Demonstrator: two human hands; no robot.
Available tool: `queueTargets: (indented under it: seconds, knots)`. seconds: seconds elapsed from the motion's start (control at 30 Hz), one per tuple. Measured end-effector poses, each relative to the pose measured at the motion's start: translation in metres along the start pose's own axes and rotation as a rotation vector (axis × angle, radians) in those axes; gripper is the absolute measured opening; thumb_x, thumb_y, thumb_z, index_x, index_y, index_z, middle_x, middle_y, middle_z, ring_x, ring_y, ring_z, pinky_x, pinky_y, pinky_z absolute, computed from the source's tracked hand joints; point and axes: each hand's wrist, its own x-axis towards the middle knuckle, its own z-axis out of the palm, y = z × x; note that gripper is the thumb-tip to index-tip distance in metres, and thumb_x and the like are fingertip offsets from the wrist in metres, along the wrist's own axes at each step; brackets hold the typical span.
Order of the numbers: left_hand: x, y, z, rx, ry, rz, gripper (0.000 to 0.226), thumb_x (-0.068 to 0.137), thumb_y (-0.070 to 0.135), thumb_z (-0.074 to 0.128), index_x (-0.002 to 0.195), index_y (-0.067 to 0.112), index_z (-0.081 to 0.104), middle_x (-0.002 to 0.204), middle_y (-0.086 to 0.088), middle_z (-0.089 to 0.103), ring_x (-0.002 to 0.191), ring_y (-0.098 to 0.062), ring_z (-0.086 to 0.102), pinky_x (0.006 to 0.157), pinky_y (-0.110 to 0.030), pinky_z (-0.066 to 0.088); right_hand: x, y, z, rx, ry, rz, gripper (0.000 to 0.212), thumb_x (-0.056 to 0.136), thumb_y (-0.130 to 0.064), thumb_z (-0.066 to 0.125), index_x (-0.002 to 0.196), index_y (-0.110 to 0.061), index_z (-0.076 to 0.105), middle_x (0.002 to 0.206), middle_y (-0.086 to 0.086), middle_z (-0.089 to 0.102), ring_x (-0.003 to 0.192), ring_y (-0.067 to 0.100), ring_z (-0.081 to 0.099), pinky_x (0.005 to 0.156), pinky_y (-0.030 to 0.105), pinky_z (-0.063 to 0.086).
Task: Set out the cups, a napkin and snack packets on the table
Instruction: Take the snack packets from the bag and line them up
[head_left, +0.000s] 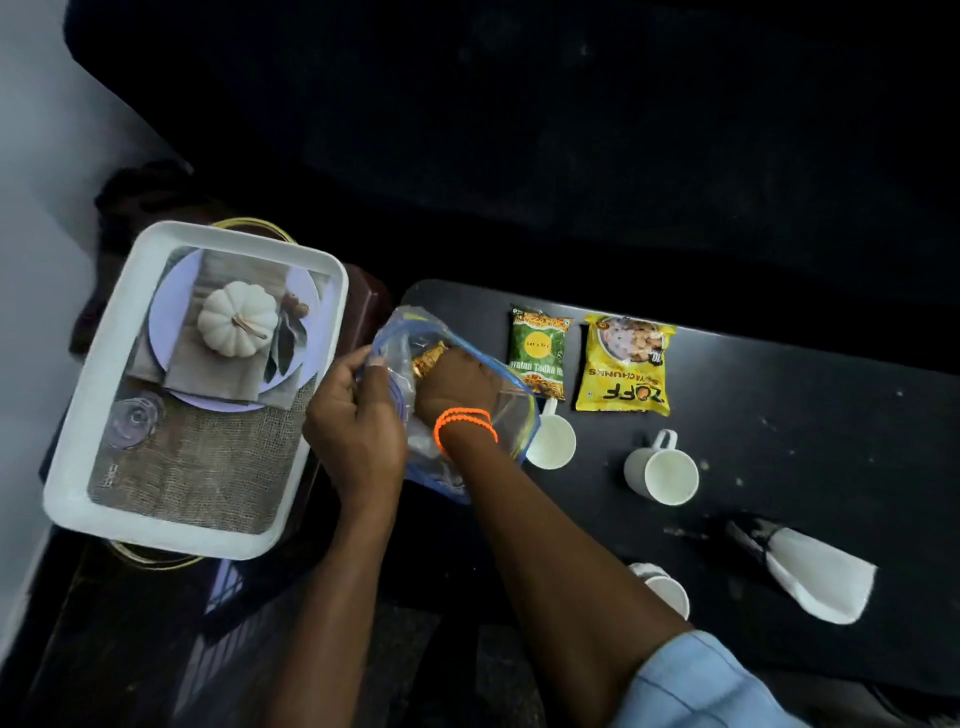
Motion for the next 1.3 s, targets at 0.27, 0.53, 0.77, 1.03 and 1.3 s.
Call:
queueTargets:
  seconds: [0.27, 0.53, 0.77, 1.03, 1.3]
  knots:
    - [0.026, -0.005, -0.005, 0.076, 0.150, -0.075, 0.022, 0.097, 0.019, 0.064, 0.111, 0.009, 0.078, 0.090, -0.001, 0.069, 0.087, -0.019, 0.062, 0.078, -0.024, 0.041, -0.036, -0.021, -0.012, 0.158, -0.008, -0.360, 0.006, 0.094, -0.031, 0.056, 0.090, -0.028, 0.060, 0.079, -0.004, 0.065, 0.084, 0.029, 0.066, 0.061, 0.025, 0.027]
    - [0.056, -0.011, -0.010, 0.083, 0.076, -0.093, 0.028, 0.098, 0.019, 0.065, 0.118, 0.004, 0.077, 0.116, -0.021, 0.077, 0.106, -0.032, 0.070, 0.094, -0.039, 0.051, -0.087, -0.051, -0.072, 0.136, 0.071, -0.619, 0.008, 0.085, 0.000, 0.066, 0.091, -0.001, 0.071, 0.088, 0.020, 0.073, 0.083, 0.039, 0.070, 0.066, 0.040, 0.044]
    - [0.060, -0.026, -0.020, -0.021, 0.098, -0.199, 0.026, 0.093, 0.020, 0.063, 0.108, 0.004, 0.077, 0.107, -0.023, 0.078, 0.089, -0.026, 0.067, 0.079, -0.031, 0.048, -0.095, -0.012, -0.174, 0.783, 0.409, -0.550, 0.024, 0.088, -0.006, 0.078, 0.076, -0.015, 0.059, 0.070, -0.002, 0.057, 0.067, 0.003, 0.051, 0.064, 0.019, 0.044]
    - [0.052, -0.031, -0.020, -0.024, 0.088, -0.177, 0.027, 0.086, 0.037, 0.072, 0.099, 0.013, 0.077, 0.088, -0.005, 0.070, 0.082, -0.018, 0.061, 0.087, -0.049, 0.058, -0.007, 0.199, -0.184, 1.053, 0.840, 0.378, 0.023, 0.091, -0.004, 0.074, 0.074, -0.010, 0.059, 0.071, 0.005, 0.056, 0.069, 0.018, 0.054, 0.073, 0.035, 0.045]
    - [0.050, -0.031, -0.003, -0.051, 0.003, -0.170, 0.039, 0.086, 0.031, 0.067, 0.117, 0.011, 0.077, 0.114, -0.026, 0.076, 0.093, -0.019, 0.060, 0.093, -0.046, 0.055, 0.026, 0.282, -0.127, 1.171, 0.877, 0.795, 0.016, 0.092, -0.013, 0.075, 0.084, -0.006, 0.063, 0.101, 0.018, 0.071, 0.088, 0.030, 0.069, 0.080, 0.043, 0.061]
